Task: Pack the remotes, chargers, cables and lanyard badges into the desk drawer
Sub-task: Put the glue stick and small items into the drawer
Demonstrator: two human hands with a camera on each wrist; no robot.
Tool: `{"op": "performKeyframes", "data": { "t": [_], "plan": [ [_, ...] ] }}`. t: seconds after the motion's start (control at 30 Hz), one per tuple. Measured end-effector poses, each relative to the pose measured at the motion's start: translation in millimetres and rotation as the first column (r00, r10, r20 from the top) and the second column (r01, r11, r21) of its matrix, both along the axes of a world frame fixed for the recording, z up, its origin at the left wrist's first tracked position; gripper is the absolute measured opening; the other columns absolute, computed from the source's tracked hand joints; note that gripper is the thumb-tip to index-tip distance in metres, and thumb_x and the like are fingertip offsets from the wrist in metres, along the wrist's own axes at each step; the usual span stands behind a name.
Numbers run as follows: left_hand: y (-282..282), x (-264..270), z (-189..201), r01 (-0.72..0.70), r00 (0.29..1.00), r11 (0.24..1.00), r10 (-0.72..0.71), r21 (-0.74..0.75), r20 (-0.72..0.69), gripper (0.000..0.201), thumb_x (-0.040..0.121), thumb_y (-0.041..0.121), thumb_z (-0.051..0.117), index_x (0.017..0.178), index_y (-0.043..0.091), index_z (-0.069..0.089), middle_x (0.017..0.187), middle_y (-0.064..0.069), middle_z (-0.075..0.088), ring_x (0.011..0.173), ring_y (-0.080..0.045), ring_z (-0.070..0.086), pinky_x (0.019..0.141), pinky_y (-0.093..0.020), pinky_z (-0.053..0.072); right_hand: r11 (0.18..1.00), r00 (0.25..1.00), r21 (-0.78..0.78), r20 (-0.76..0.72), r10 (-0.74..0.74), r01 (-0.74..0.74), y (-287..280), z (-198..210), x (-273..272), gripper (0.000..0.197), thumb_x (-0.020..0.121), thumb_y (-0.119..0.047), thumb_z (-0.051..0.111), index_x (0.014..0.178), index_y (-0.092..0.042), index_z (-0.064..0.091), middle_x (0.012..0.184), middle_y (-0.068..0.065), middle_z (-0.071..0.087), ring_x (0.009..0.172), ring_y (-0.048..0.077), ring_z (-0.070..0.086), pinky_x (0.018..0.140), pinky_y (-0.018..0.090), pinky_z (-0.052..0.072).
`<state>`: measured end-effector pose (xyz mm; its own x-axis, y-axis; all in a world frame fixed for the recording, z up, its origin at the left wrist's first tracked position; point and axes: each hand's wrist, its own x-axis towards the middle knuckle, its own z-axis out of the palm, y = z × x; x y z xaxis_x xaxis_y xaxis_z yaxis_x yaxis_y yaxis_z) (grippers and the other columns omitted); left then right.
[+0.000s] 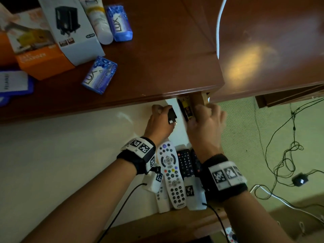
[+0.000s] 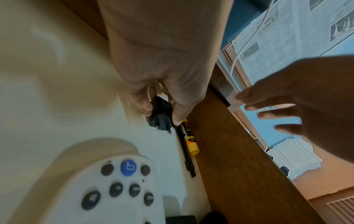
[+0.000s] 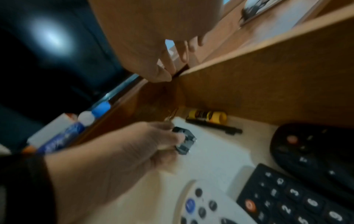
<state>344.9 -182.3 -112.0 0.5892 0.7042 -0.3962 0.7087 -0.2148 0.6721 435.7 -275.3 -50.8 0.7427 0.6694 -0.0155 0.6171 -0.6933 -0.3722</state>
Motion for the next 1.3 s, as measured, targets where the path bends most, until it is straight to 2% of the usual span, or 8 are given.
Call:
{"op": "performKeyframes", "data": {
  "t": [0.1,0.2,0.27,0.47,0.8,1.0,1.1,1.3],
  "plan": [
    [1,12,-1,0.052,0.998,0.999,-0.052,0.012,0.018,0.059,0.087,0.021,0.065,0.141,0.019,0.041,0.138,-0.011,0.031,0.118,-0.032,0.050,0.100,-0.036,0.044,0.991,0.987,-0.045,-0.088,-0.132,0.128,-11,9,17,0.042,0.084,-0.013,0.057,0.125,-0.009,0.052,0.124,0.013,0.051,0.111,0.029,0.045,0.092,0.042,0.038],
    [-1,23,-2,0.081,0.996,0.996,-0.082,0.022,0.023,0.061,0.087,0.022,0.064,0.143,0.021,0.039,0.137,-0.011,0.031,0.117,-0.032,0.050,0.101,-0.034,0.041,0.992,0.983,-0.119,-0.172,-0.060,0.040,-17,-4,32,0.026,0.094,-0.015,0.046,0.117,-0.011,0.058,0.090,0.014,0.066,0.076,0.028,0.058,0.066,0.034,0.046],
    [-2,29,-4,0.096,0.995,0.995,-0.097,0.031,0.028,0.061,0.087,0.021,0.064,0.143,0.022,0.040,0.136,-0.011,0.032,0.115,-0.032,0.051,0.101,-0.034,0.041,0.993,0.990,-0.121,-0.141,-0.029,0.012,-19,-7,37,0.033,0.094,-0.011,0.043,0.122,-0.014,0.060,0.076,0.016,0.066,0.066,0.031,0.060,0.061,0.036,0.047],
    [-9,38,-7,0.135,0.990,0.989,-0.138,0.060,0.041,0.062,0.086,0.021,0.066,0.143,0.023,0.041,0.132,-0.012,0.036,0.112,-0.032,0.052,0.099,-0.033,0.042,0.971,0.991,-0.238,-0.124,-0.051,0.021,-18,-2,34,0.052,0.089,-0.009,0.047,0.140,-0.020,0.045,0.090,0.018,0.069,0.083,0.034,0.063,0.068,0.030,0.040],
    [-15,36,-6,0.127,0.992,0.989,-0.125,0.072,-0.030,0.064,0.086,0.026,0.059,0.145,0.028,0.035,0.140,-0.010,0.030,0.120,-0.035,0.041,0.095,-0.042,0.045,0.966,0.997,-0.257,-0.063,-0.034,0.017,-16,2,25,0.049,0.097,-0.014,0.043,0.145,-0.014,0.036,0.097,0.018,0.069,0.084,0.031,0.063,0.066,0.028,0.033],
    [-31,45,-2,0.123,0.989,0.977,-0.105,0.175,-0.108,0.052,0.086,0.036,0.057,0.136,0.035,0.043,0.146,-0.011,0.024,0.122,-0.039,0.034,0.095,-0.048,0.040,0.970,0.998,-0.240,-0.057,0.012,-0.026,-20,-6,29,0.053,0.096,-0.019,0.047,0.146,-0.010,0.033,0.099,0.017,0.067,0.087,0.031,0.064,0.067,0.029,0.035],
    [-34,47,-3,0.186,0.975,0.955,-0.150,0.230,-0.164,0.044,0.088,0.039,0.056,0.131,0.037,0.048,0.143,-0.012,0.026,0.120,-0.040,0.033,0.092,-0.049,0.041,0.971,0.995,-0.235,-0.091,0.031,-0.052,-23,-11,31,0.061,0.094,-0.024,0.051,0.148,-0.009,0.028,0.100,0.018,0.065,0.089,0.032,0.063,0.071,0.034,0.044],
    [-30,45,-8,0.278,0.953,0.923,-0.228,0.268,-0.201,0.047,0.090,0.040,0.054,0.136,0.040,0.043,0.144,-0.013,0.025,0.123,-0.040,0.031,0.093,-0.049,0.043,0.968,0.986,-0.237,-0.160,0.048,-0.085,-25,-14,33,0.068,0.091,-0.022,0.050,0.150,-0.010,0.019,0.112,0.019,0.061,0.095,0.034,0.061,0.082,0.043,0.051]
  ]
}}
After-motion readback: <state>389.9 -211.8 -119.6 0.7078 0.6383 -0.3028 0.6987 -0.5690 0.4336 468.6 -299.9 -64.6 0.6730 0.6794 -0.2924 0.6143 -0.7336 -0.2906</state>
